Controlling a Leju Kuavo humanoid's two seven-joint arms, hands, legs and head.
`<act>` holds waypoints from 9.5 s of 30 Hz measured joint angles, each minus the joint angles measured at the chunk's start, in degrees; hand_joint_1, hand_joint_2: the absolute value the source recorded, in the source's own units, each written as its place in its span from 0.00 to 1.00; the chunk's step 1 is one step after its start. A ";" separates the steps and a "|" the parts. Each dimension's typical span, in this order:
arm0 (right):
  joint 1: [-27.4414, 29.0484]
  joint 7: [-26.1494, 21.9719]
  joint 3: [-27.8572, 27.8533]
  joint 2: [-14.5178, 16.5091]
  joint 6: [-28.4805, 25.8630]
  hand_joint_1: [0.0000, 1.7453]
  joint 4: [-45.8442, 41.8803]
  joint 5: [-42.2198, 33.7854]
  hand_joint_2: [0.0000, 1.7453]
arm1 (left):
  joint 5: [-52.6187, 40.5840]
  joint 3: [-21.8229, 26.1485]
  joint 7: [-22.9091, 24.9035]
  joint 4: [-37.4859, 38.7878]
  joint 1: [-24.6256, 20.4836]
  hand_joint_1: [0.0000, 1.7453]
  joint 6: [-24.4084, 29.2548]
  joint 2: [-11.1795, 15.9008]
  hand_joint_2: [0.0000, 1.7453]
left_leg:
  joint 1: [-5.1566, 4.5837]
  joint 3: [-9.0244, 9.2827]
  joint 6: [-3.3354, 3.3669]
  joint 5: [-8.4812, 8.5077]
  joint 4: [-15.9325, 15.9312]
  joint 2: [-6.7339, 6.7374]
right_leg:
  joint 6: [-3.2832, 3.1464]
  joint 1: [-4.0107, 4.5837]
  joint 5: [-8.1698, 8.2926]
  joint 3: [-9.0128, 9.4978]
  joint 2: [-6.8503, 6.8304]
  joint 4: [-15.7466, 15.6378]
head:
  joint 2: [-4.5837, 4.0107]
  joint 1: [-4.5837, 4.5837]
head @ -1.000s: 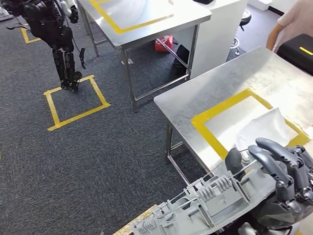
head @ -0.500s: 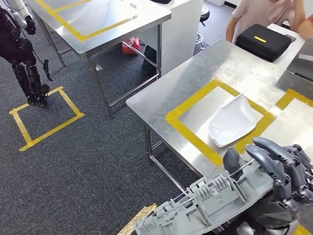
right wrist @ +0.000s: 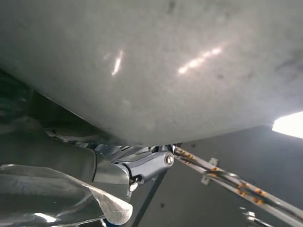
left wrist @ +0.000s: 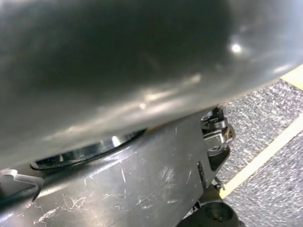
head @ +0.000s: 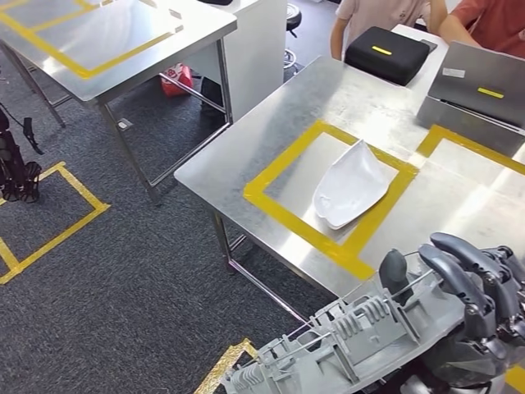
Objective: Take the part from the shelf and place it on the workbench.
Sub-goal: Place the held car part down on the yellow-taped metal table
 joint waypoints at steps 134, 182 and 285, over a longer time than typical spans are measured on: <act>-19.68 36.22 -15.16 -24.48 8.05 1.00 16.94 -3.22 1.00 | -1.44 -1.38 1.50 0.06 0.45 0.00 -4.33 2.88 0.00 | 0.19 -0.29 -0.43 0.77 -0.43 -2.77 | 0.30 -0.60 0.01 0.67 1.94 -0.38 | 0.04 0.16; -59.56 37.00 7.20 -58.39 56.08 1.00 48.67 -44.95 1.00 | -1.74 -1.36 2.67 0.06 1.20 0.00 -5.35 4.23 0.00 | 0.14 -0.61 -0.35 0.82 -0.30 -2.81 | 0.41 -0.63 0.09 0.36 1.91 -0.37 | 0.04 0.14; -85.56 35.73 33.20 -48.27 68.69 0.00 72.18 -28.16 0.00 | -5.13 -0.17 1.60 0.06 1.37 0.00 -4.57 6.42 0.00 | 0.12 -0.63 -0.29 0.89 -0.22 -2.83 | 0.42 -0.64 0.14 0.36 1.90 -0.33 | 0.04 0.13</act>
